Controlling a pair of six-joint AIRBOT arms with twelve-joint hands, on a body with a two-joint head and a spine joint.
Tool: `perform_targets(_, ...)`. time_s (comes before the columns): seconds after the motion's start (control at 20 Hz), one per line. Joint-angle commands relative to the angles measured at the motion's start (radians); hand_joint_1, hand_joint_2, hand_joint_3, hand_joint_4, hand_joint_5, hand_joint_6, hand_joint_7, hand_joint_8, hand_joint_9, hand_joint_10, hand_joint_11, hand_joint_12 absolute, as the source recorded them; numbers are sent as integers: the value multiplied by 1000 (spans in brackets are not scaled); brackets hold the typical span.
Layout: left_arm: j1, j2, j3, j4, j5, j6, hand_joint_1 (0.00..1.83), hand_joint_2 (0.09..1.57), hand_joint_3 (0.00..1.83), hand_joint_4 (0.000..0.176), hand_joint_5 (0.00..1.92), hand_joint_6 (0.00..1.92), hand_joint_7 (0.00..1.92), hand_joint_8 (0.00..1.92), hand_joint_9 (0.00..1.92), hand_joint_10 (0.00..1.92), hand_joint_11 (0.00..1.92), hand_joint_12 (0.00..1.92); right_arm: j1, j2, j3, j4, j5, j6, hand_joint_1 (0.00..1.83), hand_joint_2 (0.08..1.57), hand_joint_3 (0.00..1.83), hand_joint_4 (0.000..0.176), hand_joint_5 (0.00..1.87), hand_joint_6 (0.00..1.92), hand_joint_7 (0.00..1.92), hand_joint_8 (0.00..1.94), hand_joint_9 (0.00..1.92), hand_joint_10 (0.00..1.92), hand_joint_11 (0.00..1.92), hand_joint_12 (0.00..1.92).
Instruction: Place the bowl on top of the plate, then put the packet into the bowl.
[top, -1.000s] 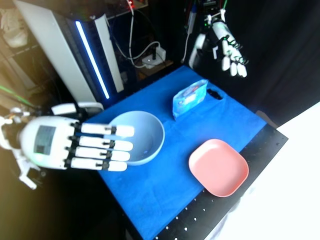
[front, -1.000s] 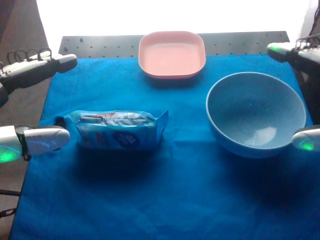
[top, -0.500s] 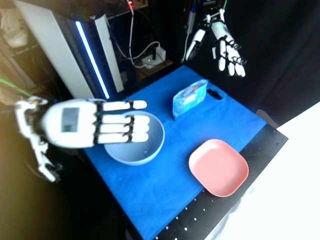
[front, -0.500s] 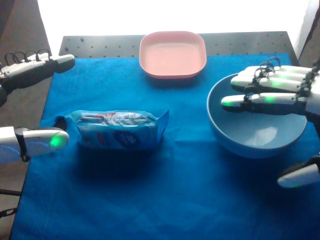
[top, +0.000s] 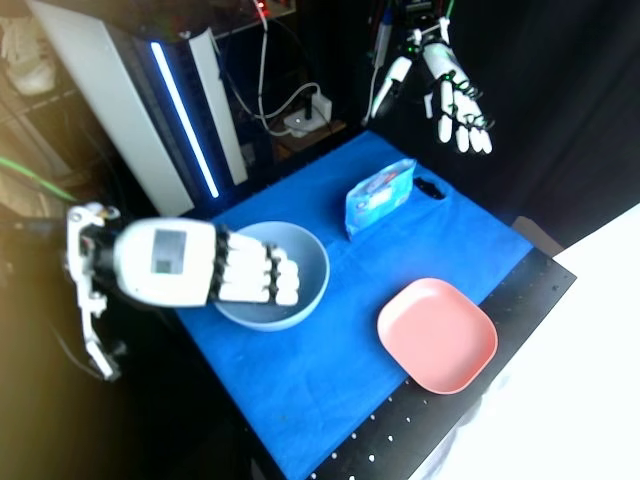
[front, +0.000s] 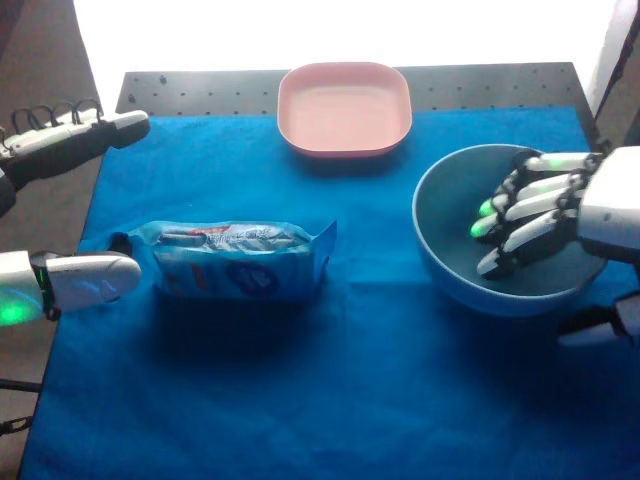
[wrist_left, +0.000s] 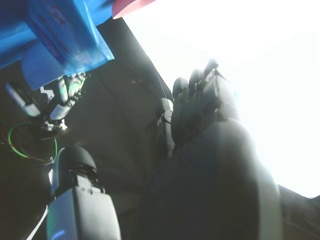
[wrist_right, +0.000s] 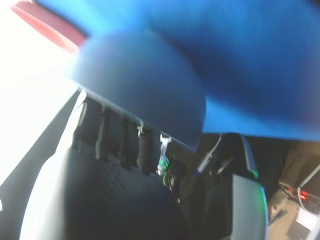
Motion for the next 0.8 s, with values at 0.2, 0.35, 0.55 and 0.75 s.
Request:
perform_targets(0.2, -5, -6, 3, -13, -134, -5, 460, 964, 0, 132, 246, 1, 214, 3, 121, 8, 0, 0, 60, -70, 39, -16, 45, 1, 1157, 1159, 0, 0, 882, 1103, 840, 5, 927, 89, 471, 1104)
perform_targets(0.35, -5, -6, 3, -14, -134, -5, 468, 980, 6, 114, 255, 3, 223, 4, 129, 7, 8, 5, 63, -86, 47, -7, 46, 1, 1259, 1163, 0, 0, 946, 1139, 839, 840, 700, 918, 420, 1292)
perform_targets(0.55, -3, -11, 3, -15, -137, -5, 443, 975, 1, 113, 257, 1, 229, 2, 132, 4, 0, 0, 68, -92, 52, 12, 46, 1, 1375, 762, 874, 0, 870, 1679, 1000, 1379, 830, 1405, 636, 1596)
perform_targets(0.75, 1, -12, 2, -18, -144, -6, 447, 985, 4, 104, 249, 3, 231, 4, 130, 2, 0, 0, 68, -93, 52, 49, 49, 1, 1168, 617, 1534, 38, 911, 1921, 1011, 1940, 1339, 1920, 1244, 1920)
